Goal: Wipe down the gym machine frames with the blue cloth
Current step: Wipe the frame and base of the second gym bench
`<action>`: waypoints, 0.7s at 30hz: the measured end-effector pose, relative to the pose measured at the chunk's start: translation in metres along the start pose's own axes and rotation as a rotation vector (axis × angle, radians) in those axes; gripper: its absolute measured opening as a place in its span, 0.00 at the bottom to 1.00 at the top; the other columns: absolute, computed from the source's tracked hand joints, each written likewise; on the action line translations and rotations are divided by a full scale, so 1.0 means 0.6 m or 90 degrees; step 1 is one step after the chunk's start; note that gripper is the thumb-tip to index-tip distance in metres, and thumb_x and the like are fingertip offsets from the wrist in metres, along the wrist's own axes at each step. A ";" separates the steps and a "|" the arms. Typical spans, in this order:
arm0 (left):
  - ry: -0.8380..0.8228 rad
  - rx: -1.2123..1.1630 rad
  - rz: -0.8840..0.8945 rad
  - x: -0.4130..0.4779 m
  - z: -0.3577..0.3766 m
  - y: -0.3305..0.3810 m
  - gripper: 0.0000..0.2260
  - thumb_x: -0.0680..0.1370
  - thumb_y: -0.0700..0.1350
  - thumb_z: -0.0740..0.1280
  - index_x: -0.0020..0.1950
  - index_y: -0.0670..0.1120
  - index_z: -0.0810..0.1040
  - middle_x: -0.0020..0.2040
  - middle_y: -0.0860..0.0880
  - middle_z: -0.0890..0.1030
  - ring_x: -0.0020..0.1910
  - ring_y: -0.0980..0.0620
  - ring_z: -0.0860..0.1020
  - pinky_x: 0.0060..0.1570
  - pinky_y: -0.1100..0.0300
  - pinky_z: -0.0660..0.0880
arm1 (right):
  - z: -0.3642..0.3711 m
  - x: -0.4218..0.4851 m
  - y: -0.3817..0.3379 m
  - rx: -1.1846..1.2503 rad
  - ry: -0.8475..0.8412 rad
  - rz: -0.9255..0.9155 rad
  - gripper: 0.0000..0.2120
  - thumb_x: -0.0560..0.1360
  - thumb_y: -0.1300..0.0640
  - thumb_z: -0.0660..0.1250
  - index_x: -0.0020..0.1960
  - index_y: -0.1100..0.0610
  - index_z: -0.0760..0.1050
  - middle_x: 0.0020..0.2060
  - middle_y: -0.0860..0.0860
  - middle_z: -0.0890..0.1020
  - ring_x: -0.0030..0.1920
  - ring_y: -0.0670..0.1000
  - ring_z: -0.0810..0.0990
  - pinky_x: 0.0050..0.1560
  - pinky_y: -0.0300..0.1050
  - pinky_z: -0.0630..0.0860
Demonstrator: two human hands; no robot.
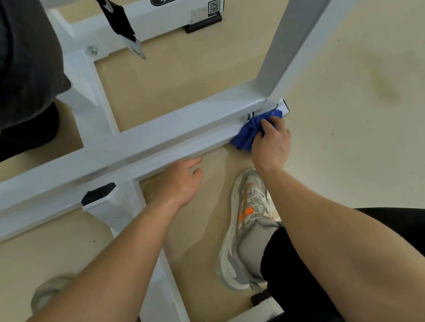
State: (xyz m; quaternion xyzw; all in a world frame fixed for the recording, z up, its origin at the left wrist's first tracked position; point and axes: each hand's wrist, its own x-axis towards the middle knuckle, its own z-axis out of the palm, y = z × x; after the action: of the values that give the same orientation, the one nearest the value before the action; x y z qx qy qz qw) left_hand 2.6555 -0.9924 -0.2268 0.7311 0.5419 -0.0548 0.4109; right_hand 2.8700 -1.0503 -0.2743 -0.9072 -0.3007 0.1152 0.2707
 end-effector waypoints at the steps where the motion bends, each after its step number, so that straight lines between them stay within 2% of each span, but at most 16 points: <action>1: -0.001 0.003 -0.008 0.000 0.002 0.001 0.18 0.82 0.52 0.59 0.72 0.58 0.72 0.71 0.53 0.73 0.64 0.52 0.75 0.56 0.64 0.64 | -0.004 -0.001 0.006 -0.011 -0.007 -0.044 0.14 0.79 0.61 0.60 0.62 0.57 0.79 0.65 0.51 0.75 0.60 0.60 0.71 0.52 0.43 0.66; 3: -0.007 0.002 -0.018 -0.002 0.007 0.004 0.18 0.81 0.52 0.59 0.72 0.58 0.72 0.72 0.53 0.72 0.66 0.52 0.74 0.57 0.64 0.65 | -0.019 0.016 0.026 -0.057 -0.024 -0.124 0.14 0.80 0.60 0.61 0.62 0.57 0.80 0.64 0.52 0.76 0.60 0.60 0.73 0.52 0.44 0.68; 4: -0.014 -0.002 -0.015 -0.004 0.009 0.007 0.19 0.81 0.52 0.59 0.72 0.58 0.72 0.73 0.53 0.71 0.68 0.52 0.72 0.60 0.63 0.65 | -0.028 0.031 0.038 -0.082 -0.026 -0.124 0.14 0.80 0.59 0.61 0.61 0.56 0.80 0.64 0.51 0.76 0.60 0.60 0.73 0.52 0.44 0.68; 7: -0.030 0.019 0.011 -0.019 0.013 0.017 0.19 0.83 0.50 0.59 0.74 0.55 0.70 0.74 0.54 0.69 0.72 0.52 0.68 0.66 0.63 0.63 | -0.050 0.074 0.065 -0.075 -0.002 -0.020 0.16 0.79 0.59 0.59 0.62 0.55 0.80 0.64 0.51 0.75 0.59 0.60 0.73 0.52 0.42 0.66; 9: -0.030 0.044 0.020 -0.025 0.013 0.014 0.19 0.83 0.50 0.58 0.74 0.54 0.69 0.75 0.54 0.69 0.72 0.52 0.68 0.68 0.60 0.63 | -0.048 0.085 0.061 -0.037 -0.002 0.005 0.16 0.78 0.60 0.59 0.62 0.56 0.80 0.64 0.51 0.75 0.60 0.58 0.73 0.53 0.41 0.67; 11: -0.033 0.059 0.010 -0.027 0.014 0.006 0.19 0.83 0.51 0.58 0.75 0.55 0.69 0.75 0.54 0.69 0.71 0.51 0.70 0.69 0.57 0.65 | -0.039 0.077 0.046 -0.006 -0.005 -0.004 0.15 0.76 0.62 0.59 0.58 0.58 0.81 0.62 0.51 0.77 0.59 0.57 0.74 0.52 0.40 0.67; 14: -0.046 0.067 -0.017 -0.026 0.013 0.002 0.20 0.82 0.52 0.58 0.75 0.54 0.67 0.75 0.54 0.69 0.71 0.51 0.70 0.67 0.56 0.67 | -0.026 0.050 0.019 0.011 -0.002 -0.002 0.11 0.74 0.64 0.60 0.49 0.62 0.80 0.53 0.52 0.79 0.52 0.58 0.77 0.45 0.41 0.67; 18: -0.032 0.074 -0.003 -0.040 0.004 0.020 0.21 0.83 0.50 0.58 0.76 0.52 0.66 0.75 0.52 0.68 0.72 0.50 0.68 0.67 0.58 0.65 | -0.022 0.010 -0.016 0.015 -0.073 -0.031 0.13 0.76 0.62 0.61 0.56 0.60 0.81 0.58 0.54 0.80 0.55 0.57 0.77 0.49 0.42 0.69; 21: -0.012 0.076 0.007 -0.063 -0.012 0.020 0.21 0.82 0.49 0.58 0.76 0.50 0.67 0.75 0.50 0.68 0.73 0.49 0.67 0.69 0.57 0.63 | -0.047 -0.012 -0.024 -0.006 -0.128 -0.032 0.12 0.77 0.61 0.62 0.55 0.58 0.82 0.53 0.57 0.82 0.51 0.59 0.78 0.46 0.45 0.70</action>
State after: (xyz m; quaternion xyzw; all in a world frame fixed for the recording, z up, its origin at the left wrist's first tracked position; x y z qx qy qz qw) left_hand 2.6477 -1.0166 -0.1955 0.7565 0.5301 -0.0917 0.3718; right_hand 2.8679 -1.0571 -0.2426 -0.8844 -0.3499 0.1974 0.2376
